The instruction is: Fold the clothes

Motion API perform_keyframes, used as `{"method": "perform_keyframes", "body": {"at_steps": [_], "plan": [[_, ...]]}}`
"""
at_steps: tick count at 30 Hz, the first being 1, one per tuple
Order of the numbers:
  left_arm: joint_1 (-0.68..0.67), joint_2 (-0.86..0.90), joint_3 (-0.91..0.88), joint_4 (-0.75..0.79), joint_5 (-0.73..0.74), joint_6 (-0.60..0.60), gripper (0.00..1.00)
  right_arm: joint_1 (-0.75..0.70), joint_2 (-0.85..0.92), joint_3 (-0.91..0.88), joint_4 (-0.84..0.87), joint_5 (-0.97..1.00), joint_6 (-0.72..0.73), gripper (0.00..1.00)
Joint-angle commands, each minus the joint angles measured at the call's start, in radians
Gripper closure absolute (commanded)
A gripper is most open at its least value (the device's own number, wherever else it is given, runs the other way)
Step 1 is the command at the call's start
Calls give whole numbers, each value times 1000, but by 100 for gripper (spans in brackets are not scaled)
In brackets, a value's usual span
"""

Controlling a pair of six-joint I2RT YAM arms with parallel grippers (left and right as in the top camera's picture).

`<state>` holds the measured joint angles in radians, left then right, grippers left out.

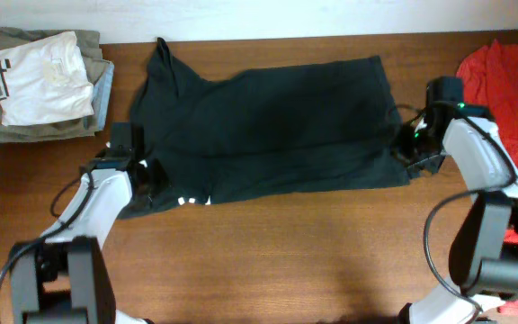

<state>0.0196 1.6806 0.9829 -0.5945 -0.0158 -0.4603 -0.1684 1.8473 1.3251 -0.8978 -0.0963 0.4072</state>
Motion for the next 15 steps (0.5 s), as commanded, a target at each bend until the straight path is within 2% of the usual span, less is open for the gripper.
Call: {"method": "perform_keyframes", "body": {"at_steps": [1, 5, 6, 7, 10, 15], "plan": [[3, 73, -1, -18, 76, 2, 99, 5, 69, -25, 18, -19, -11, 92], [44, 81, -1, -61, 72, 2, 99, 5, 189, -32, 45, -24, -7, 91], [66, 81, -1, -71, 68, 2, 99, 4, 213, -35, 53, -24, -7, 96], [93, 81, -1, -72, 49, 2, 99, 4, 224, -36, 58, -24, -7, 96], [180, 81, -1, -99, 47, 2, 99, -14, 222, -35, 62, -4, 54, 96], [290, 81, 1, -102, 48, 5, 99, -66, 218, -34, 58, 11, 53, 96]]}}
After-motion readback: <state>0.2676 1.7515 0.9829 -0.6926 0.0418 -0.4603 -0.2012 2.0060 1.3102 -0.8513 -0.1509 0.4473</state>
